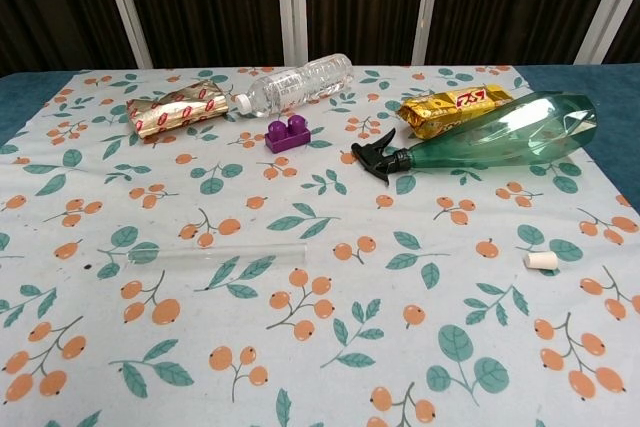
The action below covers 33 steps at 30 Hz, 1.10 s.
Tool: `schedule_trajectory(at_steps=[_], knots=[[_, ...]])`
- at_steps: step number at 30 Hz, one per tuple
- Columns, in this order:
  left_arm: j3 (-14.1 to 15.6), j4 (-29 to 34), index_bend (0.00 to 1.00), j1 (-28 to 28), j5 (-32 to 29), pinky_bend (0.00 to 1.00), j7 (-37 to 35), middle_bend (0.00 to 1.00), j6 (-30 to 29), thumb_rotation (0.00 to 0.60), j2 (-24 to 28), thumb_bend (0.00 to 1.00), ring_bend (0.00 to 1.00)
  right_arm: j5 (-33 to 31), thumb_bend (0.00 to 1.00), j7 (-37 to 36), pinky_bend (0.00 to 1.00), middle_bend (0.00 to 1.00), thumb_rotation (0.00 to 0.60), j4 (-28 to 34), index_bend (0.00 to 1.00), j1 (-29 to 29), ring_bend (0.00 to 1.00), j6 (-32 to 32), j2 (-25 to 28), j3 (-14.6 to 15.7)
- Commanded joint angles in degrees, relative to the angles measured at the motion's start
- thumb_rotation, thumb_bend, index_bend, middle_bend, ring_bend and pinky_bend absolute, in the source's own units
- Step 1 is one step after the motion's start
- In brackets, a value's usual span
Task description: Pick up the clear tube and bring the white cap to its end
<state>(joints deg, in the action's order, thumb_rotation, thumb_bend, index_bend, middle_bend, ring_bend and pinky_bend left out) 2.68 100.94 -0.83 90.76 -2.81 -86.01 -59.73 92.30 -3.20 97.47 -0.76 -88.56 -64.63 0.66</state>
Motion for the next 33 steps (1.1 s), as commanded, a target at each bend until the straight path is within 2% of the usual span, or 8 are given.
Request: schedule_trajectory(at_steps=[1,9,16,23,28,33], knots=[[0.0,0.0,0.01,-0.2,0.2,0.0,0.5,0.0,0.2,0.6,-0.1,0.14,0.0,0.0,0.23,0.0,0.0,0.0,0.6,-0.1,0.0,0.0,0.0,0.1,0.0,0.0],[-0.9,2.2,0.04,-2.1,0.5,0.0,4.7,0.01,2.2,0.6,-1.2,0.14,0.0,-0.4,0.23,-0.9,0.0,0.0,0.6,0.1,0.0,0.1,0.0,0.6,0.4,0.1],[-4.8,7.0,0.15,-8.1,-4.3,0.0,12.0,0.13,9.9,0.6,-4.2,0.23,0.0,-0.8,0.23,-1.2,0.0,0.0,0.6,0.3,0.0,0.1,0.0,0.8,0.5,0.1],[-9.6,9.2,0.2,-15.4,-11.0,0.0,23.1,0.24,16.7,0.6,-12.1,0.27,0.0,-1.1,0.23,-1.6,0.0,0.0,0.6,0.4,0.0,0.1,0.0,0.9,0.6,0.0],[-11.3,8.4,0.25,-19.2,-17.3,0.0,31.0,0.25,19.3,0.6,-18.8,0.28,0.0,-1.2,0.22,-2.1,0.0,0.0,0.6,0.4,0.0,0.0,0.0,0.9,0.9,0.1],[-12.5,7.2,0.3,-21.9,-24.9,0.0,37.5,0.27,19.6,0.6,-26.0,0.29,0.0,-1.4,0.23,-2.7,0.0,0.0,0.6,0.5,0.0,0.0,0.0,1.0,1.1,0.1]])
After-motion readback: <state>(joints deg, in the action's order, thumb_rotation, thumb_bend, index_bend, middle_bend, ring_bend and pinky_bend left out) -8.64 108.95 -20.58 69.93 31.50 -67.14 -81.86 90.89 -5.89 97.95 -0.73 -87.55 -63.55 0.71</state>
